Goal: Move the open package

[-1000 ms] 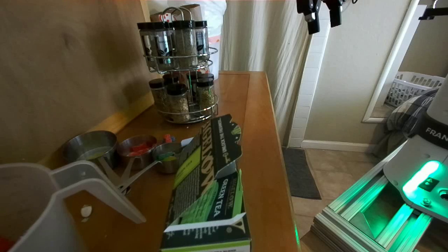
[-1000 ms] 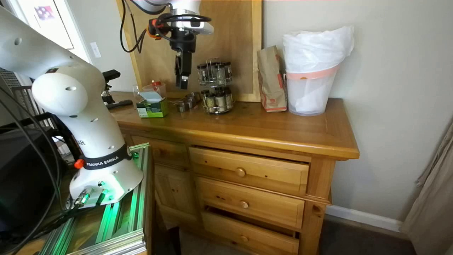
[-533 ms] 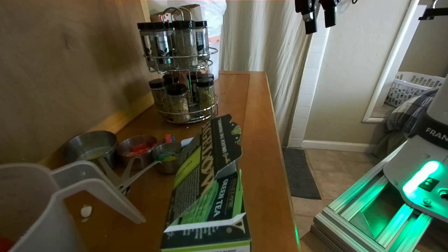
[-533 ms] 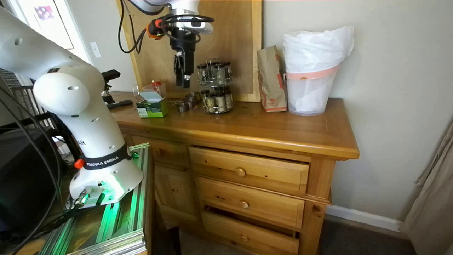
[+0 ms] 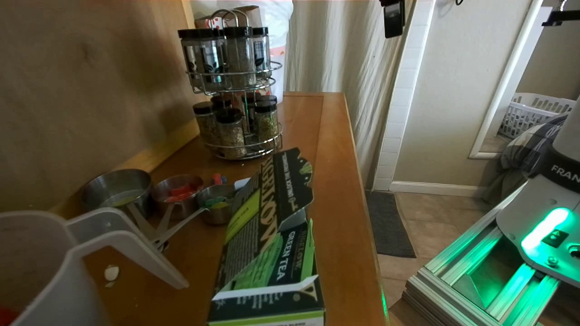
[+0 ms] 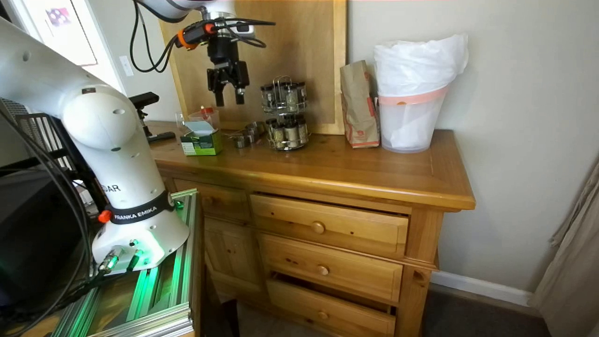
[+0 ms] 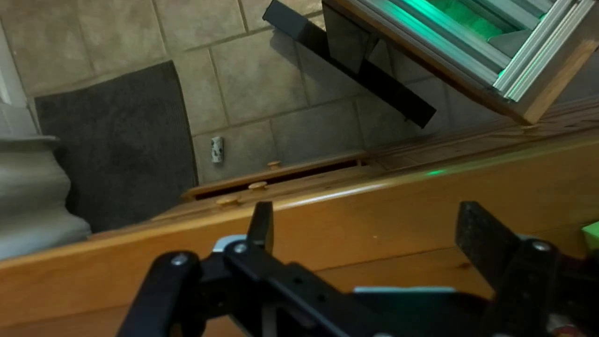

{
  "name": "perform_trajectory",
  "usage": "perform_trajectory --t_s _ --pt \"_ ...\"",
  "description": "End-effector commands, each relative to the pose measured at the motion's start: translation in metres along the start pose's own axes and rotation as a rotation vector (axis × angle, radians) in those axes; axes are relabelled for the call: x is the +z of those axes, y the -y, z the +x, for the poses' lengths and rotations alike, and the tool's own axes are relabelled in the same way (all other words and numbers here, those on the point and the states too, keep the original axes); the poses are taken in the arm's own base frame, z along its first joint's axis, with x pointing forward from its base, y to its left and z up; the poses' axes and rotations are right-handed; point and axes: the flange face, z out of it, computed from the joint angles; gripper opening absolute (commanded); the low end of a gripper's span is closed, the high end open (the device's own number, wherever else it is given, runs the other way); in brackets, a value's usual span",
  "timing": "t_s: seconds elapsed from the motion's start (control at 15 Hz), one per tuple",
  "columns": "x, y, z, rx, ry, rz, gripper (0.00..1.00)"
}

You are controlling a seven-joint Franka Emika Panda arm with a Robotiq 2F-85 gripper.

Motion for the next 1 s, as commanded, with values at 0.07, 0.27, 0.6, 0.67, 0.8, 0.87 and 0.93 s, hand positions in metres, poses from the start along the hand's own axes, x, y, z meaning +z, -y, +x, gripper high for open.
perform_trajectory --t_s 0.07,0.27,0.6,0.67,0.8,0.87,0.93 --pt "-0.020 0.046 -0.001 -0.218 -0.130 -0.028 1.00" --pt "-0.031 0.072 0.001 -0.363 -0.203 -0.044 1.00" --pt "-0.032 0.085 0.004 -0.436 -0.207 -0.064 1.00" --pt "-0.032 0.086 0.003 -0.445 -0.208 -0.065 1.00" --pt "-0.030 0.090 0.004 -0.506 -0.225 -0.046 1.00" --pt "-0.029 0.097 0.004 -0.595 -0.259 -0.031 1.00" --pt "-0.029 0.101 0.004 -0.634 -0.276 -0.034 1.00"
